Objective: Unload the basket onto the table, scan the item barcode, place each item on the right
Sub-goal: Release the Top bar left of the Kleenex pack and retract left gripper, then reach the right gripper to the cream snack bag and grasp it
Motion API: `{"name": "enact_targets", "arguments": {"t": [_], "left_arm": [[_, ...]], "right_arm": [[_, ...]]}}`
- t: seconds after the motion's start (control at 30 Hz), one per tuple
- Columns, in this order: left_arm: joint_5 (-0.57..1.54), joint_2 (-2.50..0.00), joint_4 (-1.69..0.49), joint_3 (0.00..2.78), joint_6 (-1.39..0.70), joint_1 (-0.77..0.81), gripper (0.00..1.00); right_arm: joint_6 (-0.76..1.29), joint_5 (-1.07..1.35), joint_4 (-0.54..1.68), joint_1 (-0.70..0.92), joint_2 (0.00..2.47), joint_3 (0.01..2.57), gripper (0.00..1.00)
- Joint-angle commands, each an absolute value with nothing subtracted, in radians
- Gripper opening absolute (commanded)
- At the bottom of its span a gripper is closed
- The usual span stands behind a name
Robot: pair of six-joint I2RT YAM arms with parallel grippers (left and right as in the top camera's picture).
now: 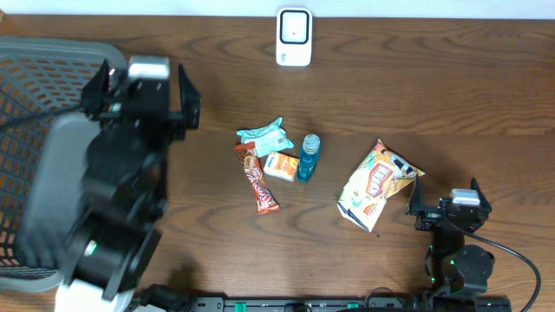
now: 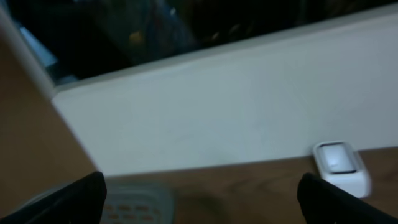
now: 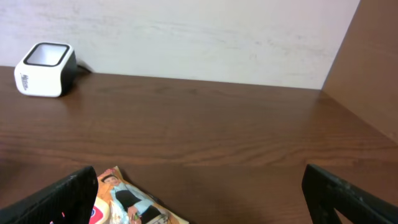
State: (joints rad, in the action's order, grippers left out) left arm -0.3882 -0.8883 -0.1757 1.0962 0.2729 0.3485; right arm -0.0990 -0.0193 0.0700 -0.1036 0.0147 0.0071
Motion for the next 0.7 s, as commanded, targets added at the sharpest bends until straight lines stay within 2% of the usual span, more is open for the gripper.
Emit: {"name": "enact_targets", "arguments": {"t": [0.0,0.27,0.4,0.53,0.67], "left_arm": [[-0.239,-0.795,-0.208,1.11,0.267,0.345,0.98],[-0.138,-0.65,-0.242,1.11,0.179,0.336,0.98],[-0.135,-0.576,-0.262,1.11,0.136,0.295,0.98],[0.017,-0.494,-0.297,1.11,0.119,0.213,0.98],[0.189,-0.401,-0.321,1.11,-0.009,0.084,0.98]], "right_arm": [[-0.11,-0.024,0.073,-0.11,0.011,0.006,0.99],[-0.093,-0.002,0.062,-0.11,0.011,0.006,0.99],[0.141,0.146,0.063,-0.11,0.012,0.006,0.99],[0.463,0.311,0.049,-0.11,0.012,0.006,0.99],[0.52,0.399,0.045,-0.11,0.012,0.006,0.99]]}}
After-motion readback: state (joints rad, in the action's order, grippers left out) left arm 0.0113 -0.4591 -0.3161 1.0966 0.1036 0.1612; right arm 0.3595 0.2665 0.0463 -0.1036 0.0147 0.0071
